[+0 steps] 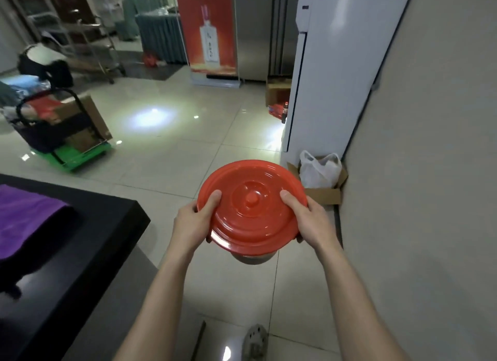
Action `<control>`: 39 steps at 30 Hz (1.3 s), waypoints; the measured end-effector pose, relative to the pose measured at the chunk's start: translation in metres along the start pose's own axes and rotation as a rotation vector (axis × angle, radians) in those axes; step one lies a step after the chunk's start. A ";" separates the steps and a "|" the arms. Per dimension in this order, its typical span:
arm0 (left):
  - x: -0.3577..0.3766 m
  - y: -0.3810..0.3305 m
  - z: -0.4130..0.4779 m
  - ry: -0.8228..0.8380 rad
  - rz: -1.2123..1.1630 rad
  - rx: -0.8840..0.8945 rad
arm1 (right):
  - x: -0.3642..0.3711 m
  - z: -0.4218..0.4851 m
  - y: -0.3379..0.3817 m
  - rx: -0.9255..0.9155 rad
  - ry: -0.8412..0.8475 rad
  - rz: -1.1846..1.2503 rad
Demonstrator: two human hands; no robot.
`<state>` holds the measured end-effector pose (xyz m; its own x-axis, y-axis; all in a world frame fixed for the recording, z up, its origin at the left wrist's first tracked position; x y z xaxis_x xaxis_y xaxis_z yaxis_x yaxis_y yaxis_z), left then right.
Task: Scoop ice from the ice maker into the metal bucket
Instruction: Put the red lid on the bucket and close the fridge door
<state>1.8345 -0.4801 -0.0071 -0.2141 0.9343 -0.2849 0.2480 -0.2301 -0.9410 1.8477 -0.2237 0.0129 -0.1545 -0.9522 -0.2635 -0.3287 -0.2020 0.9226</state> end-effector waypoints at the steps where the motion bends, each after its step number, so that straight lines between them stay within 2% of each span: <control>1: 0.004 0.000 0.014 -0.014 -0.008 -0.005 | 0.002 0.018 0.003 0.000 0.020 -0.004; 8: 0.040 -0.020 0.135 -0.132 -0.073 -0.036 | 0.022 0.160 0.041 -0.040 0.122 -0.086; 13: 0.061 -0.049 0.197 -0.147 -0.073 -0.030 | 0.025 0.238 0.077 -0.069 0.142 -0.112; 19: 0.055 -0.070 0.256 -0.235 -0.079 -0.064 | 0.058 0.315 0.119 -0.106 0.245 -0.140; 30: 0.011 -0.080 0.364 -0.531 -0.140 -0.162 | 0.192 0.459 0.195 -0.185 0.548 -0.249; 39: -0.076 -0.058 0.399 -0.941 -0.189 -0.283 | 0.355 0.497 0.247 -0.249 0.884 -0.328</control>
<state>1.4596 -0.6467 -0.0039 -0.9035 0.3254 -0.2788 0.3224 0.0875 -0.9426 1.2489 -0.4979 0.0074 0.6982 -0.6476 -0.3052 -0.0088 -0.4341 0.9008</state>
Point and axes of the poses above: each hand's wrist, its own z-axis towards the middle knuckle, its own x-axis out of the palm, y = z × x, the point moved 1 cm from there along z, towards the middle knuckle, and after that the axes turned 2 degrees about x, right-handed, at the moved point
